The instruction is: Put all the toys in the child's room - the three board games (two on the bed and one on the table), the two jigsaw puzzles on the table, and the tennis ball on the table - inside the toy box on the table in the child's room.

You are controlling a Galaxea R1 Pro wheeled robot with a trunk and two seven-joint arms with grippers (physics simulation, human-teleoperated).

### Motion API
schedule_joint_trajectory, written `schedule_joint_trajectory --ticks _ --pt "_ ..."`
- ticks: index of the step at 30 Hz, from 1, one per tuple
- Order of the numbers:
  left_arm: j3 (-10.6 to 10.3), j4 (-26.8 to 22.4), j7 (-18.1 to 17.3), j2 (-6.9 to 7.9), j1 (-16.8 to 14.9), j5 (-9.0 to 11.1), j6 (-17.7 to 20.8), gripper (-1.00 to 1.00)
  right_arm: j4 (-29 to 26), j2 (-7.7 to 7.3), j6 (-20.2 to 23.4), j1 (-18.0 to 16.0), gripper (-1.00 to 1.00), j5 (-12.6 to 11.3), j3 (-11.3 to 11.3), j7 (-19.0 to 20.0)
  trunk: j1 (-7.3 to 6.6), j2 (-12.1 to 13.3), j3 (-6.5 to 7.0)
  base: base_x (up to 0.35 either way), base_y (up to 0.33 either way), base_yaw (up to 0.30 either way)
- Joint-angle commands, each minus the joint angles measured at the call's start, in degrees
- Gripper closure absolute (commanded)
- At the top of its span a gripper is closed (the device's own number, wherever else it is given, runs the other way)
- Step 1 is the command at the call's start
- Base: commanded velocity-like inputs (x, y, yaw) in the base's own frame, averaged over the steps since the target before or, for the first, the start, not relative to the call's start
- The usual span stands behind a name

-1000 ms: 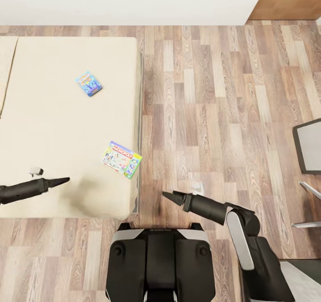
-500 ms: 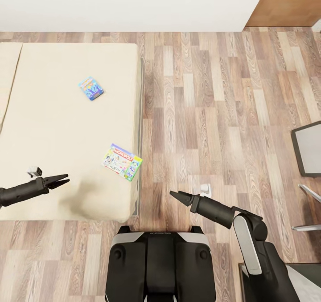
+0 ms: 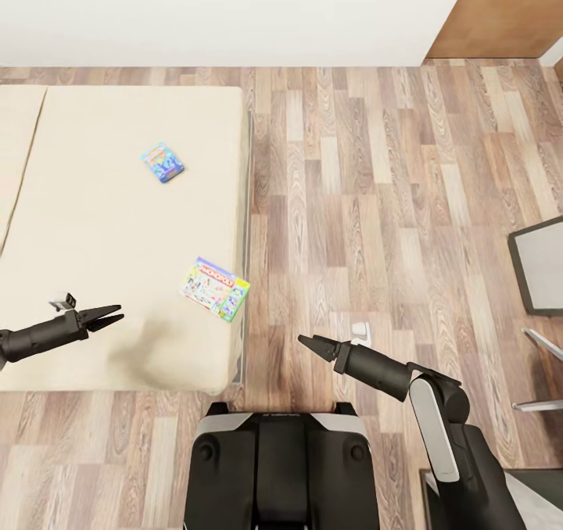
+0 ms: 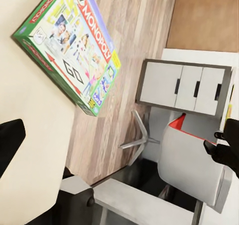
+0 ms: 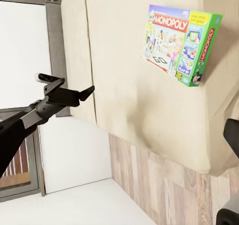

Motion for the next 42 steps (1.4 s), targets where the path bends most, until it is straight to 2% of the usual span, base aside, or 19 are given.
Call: schedule_joint_trajectory --ticks 1,16,42 --pt "0.1 0.0 -0.2 -0.01 0.0 -0.1 0.6 -1.00 0.0 0.03 0.3 0.0 -1.00 0.1 -0.1 0.2 0.04 -0.1 0.04 0.000 0.000 0.000" --pt "0.1 0.0 -0.2 -0.19 0.0 -0.2 0.5 -1.00 0.0 0.08 0.1 0.0 -1.00 0.1 -0.1 0.4 0.04 -0.1 0.77 0.000 0.000 0.003" --pt "0.1 0.0 -0.2 -0.27 0.0 -0.2 0.5 -1.00 0.0 0.05 0.0 0.0 -1.00 0.1 -0.1 0.5 0.04 -0.1 3.18 0.000 0.000 0.036"
